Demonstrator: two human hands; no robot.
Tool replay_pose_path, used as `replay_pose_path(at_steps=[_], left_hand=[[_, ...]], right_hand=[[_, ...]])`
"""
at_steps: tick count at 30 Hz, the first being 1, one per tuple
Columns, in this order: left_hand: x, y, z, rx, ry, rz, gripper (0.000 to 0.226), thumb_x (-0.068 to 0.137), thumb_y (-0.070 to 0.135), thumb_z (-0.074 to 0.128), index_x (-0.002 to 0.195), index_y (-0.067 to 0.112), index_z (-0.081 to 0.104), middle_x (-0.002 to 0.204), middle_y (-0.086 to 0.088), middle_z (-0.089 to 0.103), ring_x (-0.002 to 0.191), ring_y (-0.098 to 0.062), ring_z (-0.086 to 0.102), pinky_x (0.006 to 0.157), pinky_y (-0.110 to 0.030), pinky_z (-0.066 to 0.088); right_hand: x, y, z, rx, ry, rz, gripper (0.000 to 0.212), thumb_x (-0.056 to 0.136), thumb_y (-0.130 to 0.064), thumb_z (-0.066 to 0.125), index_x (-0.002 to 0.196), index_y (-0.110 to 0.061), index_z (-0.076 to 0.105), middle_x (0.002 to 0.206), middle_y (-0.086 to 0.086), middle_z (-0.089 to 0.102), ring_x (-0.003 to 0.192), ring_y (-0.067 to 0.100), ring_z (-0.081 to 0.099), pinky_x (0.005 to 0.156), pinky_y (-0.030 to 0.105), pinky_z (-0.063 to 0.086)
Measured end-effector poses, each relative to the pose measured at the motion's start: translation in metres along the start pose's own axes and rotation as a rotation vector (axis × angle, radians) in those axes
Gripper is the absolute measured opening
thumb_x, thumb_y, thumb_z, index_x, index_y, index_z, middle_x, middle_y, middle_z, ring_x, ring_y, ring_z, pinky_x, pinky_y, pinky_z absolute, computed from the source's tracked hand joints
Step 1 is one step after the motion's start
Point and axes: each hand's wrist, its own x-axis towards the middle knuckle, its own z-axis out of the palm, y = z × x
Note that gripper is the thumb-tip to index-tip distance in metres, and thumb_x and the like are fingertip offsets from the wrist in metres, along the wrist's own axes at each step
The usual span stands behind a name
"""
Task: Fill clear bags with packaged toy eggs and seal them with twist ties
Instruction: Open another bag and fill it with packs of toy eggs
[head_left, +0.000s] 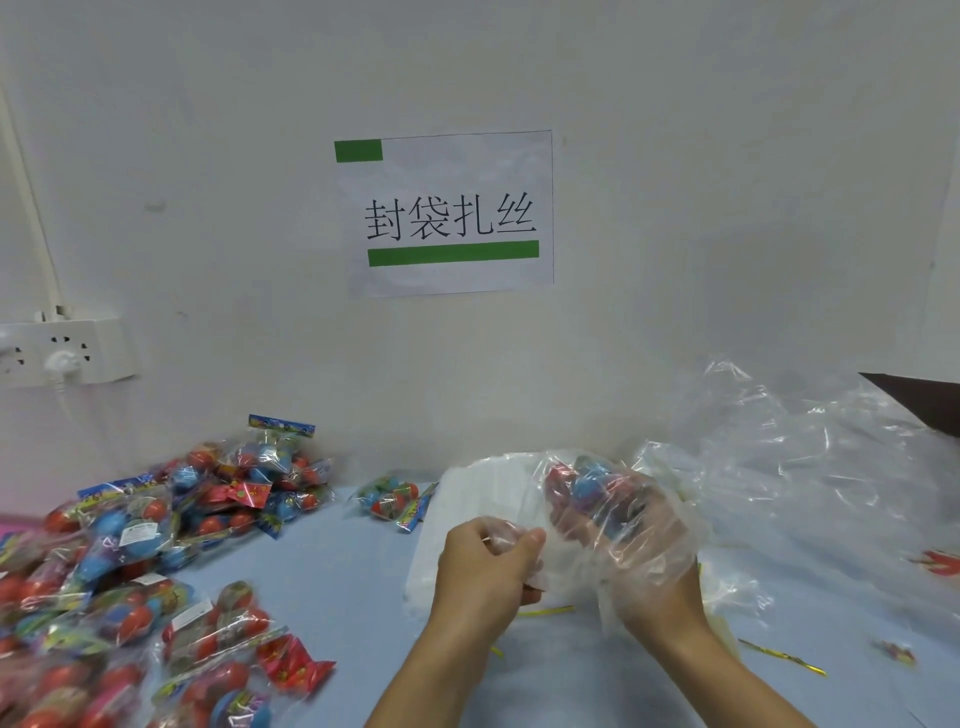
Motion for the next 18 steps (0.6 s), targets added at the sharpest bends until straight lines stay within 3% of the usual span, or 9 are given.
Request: replay_pose_path(at_steps=[3,4,7,9,13,15,18], left_hand=[[-0.002,0.004,0.000,0.003,0.011,0.015,0.022,0.091,0.026,0.071,0.091,0.007,0.061,0.071,-0.005,0.070,0.054,-0.008,0.064,0.056,-0.025,0.054],[-0.002,0.006,-0.001,-0.041,0.025,0.004,0.027,0.091,0.035,0.069,0.091,0.009,0.061,0.072,-0.005,0.070,0.058,-0.011,0.065,0.058,-0.029,0.054],[0.000,0.014,-0.007,-0.265,0.069,-0.084,0.043,0.099,0.049,0.048,0.099,0.008,0.063,0.085,-0.012,0.071,0.068,-0.024,0.068,0.059,-0.034,0.054],[0.001,0.015,-0.008,-0.234,0.071,-0.109,0.036,0.104,0.038,0.044,0.103,0.006,0.062,0.092,-0.014,0.071,0.072,-0.027,0.068,0.060,-0.034,0.055],[-0.005,0.002,0.002,0.012,-0.161,-0.102,0.015,0.101,0.016,0.050,0.108,0.008,0.062,0.099,-0.006,0.071,0.080,-0.023,0.070,0.063,-0.028,0.055],[-0.007,-0.003,0.005,0.130,-0.302,-0.061,0.018,0.100,0.011,0.050,0.102,0.007,0.067,0.094,-0.006,0.074,0.078,-0.020,0.072,0.064,-0.023,0.054],[-0.009,-0.005,0.004,0.240,-0.380,-0.020,0.025,0.100,0.005,0.045,0.101,0.004,0.070,0.093,-0.007,0.077,0.078,-0.017,0.074,0.067,-0.021,0.054]], right_hand=[[0.004,0.011,0.002,0.030,-0.008,0.148,0.036,0.077,0.006,0.082,0.095,-0.020,0.066,0.089,0.000,0.075,0.087,0.024,0.074,0.077,0.034,0.057],[0.007,0.013,0.003,0.090,-0.018,0.224,0.031,0.077,0.003,0.084,0.092,-0.019,0.066,0.090,0.004,0.075,0.085,0.026,0.073,0.076,0.038,0.057],[0.013,0.019,0.002,0.129,0.011,0.435,0.020,0.080,-0.013,0.084,0.079,-0.020,0.066,0.083,0.002,0.073,0.056,0.001,0.064,0.057,0.018,0.052],[0.016,0.015,0.002,0.198,0.080,0.496,0.018,0.079,-0.022,0.085,0.086,-0.019,0.070,0.073,-0.005,0.075,0.054,0.001,0.065,0.053,0.015,0.049],[0.012,0.002,0.011,0.244,-0.046,0.584,0.022,0.081,-0.023,0.082,0.096,-0.009,0.074,0.085,0.014,0.077,0.069,0.022,0.070,0.067,0.031,0.054],[0.011,0.001,0.014,0.247,-0.113,0.607,0.021,0.082,-0.019,0.081,0.095,-0.004,0.076,0.085,0.018,0.077,0.070,0.028,0.071,0.069,0.038,0.057],[0.010,-0.010,0.017,0.403,-0.115,0.672,0.020,0.084,-0.013,0.078,0.097,0.003,0.074,0.086,0.021,0.076,0.074,0.033,0.074,0.066,0.045,0.062]])
